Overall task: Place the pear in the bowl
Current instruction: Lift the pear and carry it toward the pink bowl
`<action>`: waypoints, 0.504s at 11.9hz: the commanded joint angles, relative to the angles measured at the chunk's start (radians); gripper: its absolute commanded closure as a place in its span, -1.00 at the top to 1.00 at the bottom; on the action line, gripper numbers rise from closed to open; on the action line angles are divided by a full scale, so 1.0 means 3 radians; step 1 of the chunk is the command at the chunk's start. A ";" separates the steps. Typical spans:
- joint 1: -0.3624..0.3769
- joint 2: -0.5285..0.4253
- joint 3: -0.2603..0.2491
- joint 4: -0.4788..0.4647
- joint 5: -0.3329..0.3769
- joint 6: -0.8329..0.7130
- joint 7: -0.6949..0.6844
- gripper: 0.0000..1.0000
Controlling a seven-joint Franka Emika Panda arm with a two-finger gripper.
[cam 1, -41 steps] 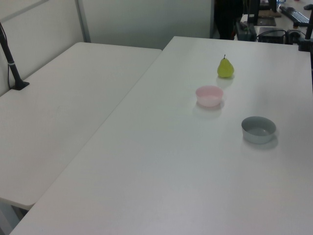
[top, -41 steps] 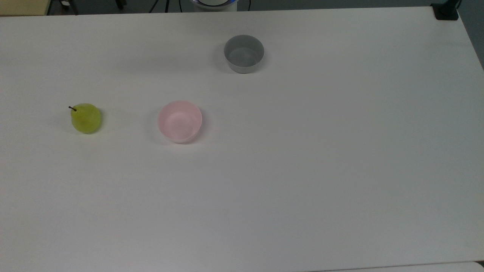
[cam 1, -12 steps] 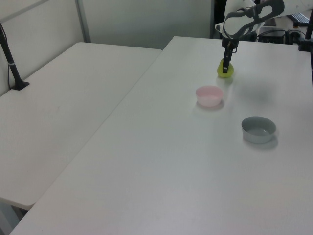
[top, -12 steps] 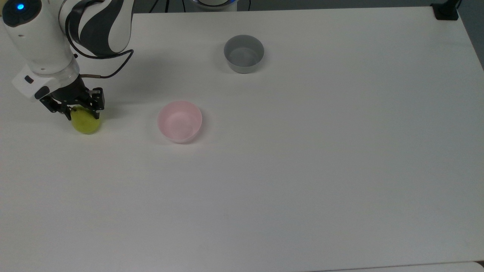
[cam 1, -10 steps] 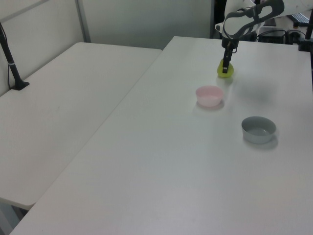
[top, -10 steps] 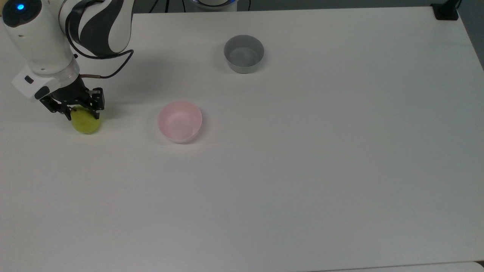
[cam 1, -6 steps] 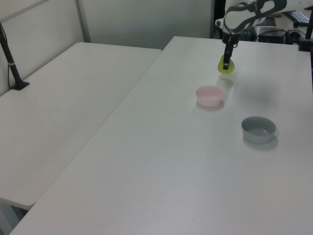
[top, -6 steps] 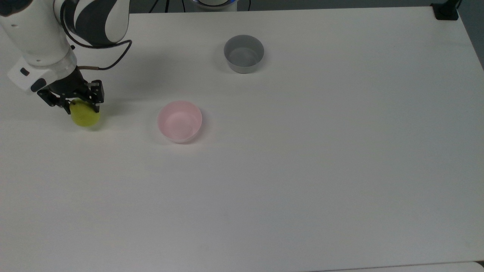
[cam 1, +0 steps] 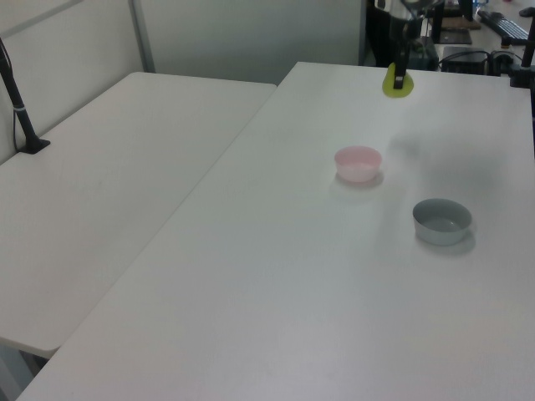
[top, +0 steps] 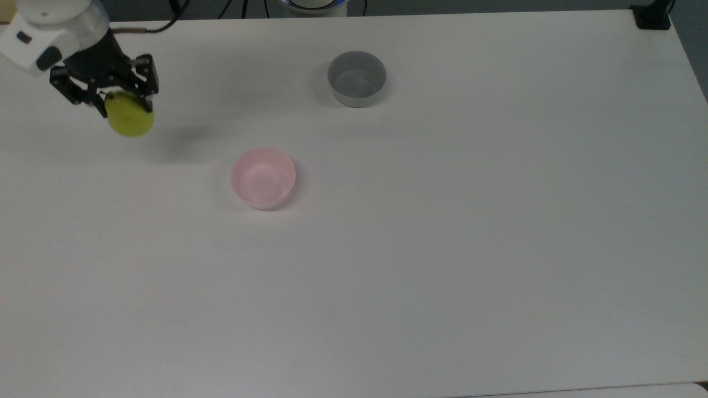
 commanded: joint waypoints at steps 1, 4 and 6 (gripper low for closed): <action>0.0231 -0.0361 -0.0007 -0.0064 -0.0176 -0.0337 0.0314 -0.83; 0.0482 -0.0627 -0.0012 -0.0064 -0.0238 -0.0654 0.0524 -0.83; 0.0584 -0.0786 -0.0007 -0.0064 -0.0253 -0.0869 0.0560 -0.83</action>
